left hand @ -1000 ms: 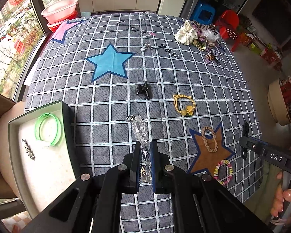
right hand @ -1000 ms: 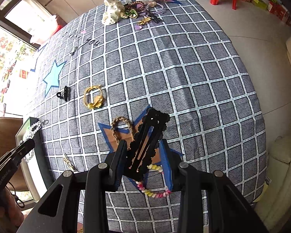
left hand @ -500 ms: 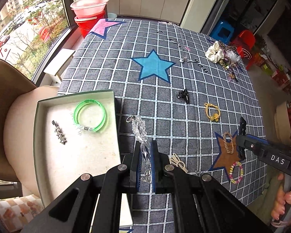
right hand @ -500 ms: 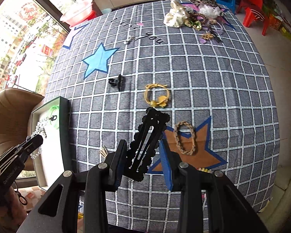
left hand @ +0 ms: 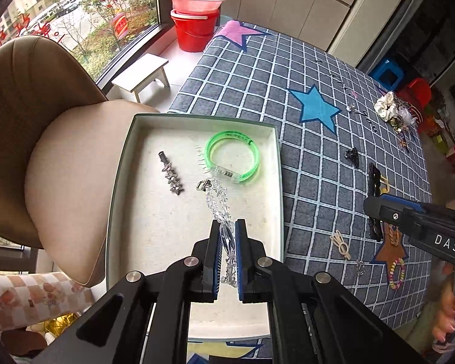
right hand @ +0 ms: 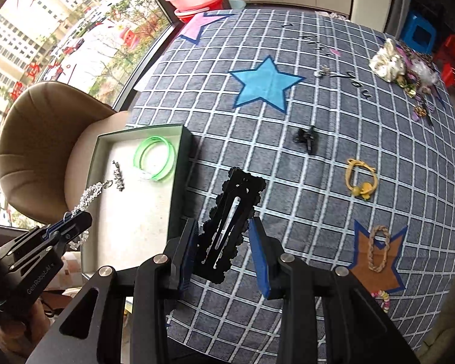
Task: Organize jewelry
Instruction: 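Carry both items into the white box and open both tools, then move both tools back over the table toward the yellow hair tie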
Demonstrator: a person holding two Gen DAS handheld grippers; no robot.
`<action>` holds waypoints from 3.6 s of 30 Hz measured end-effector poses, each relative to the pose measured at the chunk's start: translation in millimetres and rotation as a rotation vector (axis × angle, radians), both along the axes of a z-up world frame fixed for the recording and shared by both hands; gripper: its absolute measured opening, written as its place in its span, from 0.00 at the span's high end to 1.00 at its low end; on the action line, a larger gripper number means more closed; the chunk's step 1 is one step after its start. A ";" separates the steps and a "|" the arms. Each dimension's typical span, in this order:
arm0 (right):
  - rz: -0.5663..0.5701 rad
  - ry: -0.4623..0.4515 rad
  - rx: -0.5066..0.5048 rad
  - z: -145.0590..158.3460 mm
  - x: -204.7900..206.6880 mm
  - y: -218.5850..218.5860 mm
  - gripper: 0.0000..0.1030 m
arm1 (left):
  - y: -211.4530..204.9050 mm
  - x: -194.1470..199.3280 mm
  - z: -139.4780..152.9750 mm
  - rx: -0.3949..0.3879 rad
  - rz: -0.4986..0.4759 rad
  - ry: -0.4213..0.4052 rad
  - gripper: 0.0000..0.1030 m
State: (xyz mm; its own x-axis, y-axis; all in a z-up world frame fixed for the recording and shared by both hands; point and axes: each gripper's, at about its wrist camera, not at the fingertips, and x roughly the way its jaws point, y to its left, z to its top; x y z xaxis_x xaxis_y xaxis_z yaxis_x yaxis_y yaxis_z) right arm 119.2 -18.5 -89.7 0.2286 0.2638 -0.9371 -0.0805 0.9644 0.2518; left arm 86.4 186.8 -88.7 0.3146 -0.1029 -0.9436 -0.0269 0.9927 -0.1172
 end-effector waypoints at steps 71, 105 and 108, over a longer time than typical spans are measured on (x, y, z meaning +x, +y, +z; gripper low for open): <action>0.050 0.105 -0.057 -35.6 7.6 -3.2 0.21 | 3.7 1.3 -48.0 0.130 0.059 0.067 0.70; -0.446 0.243 -0.050 -59.7 -118.6 -231.3 0.15 | -198.2 22.6 -41.9 0.180 -0.327 0.100 0.00; -0.419 0.237 -0.058 -62.7 -108.7 -231.3 0.15 | -205.2 42.0 -46.3 0.181 -0.298 0.097 0.00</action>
State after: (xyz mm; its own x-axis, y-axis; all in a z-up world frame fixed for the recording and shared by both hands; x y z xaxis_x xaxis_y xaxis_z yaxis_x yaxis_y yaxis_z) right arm 10.5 -249.8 -152.5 0.0821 0.1401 -0.9867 0.3714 0.9145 0.1607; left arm 128.4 -18.4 -135.0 0.2037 -0.0045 -0.9790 0.2640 0.9632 0.0505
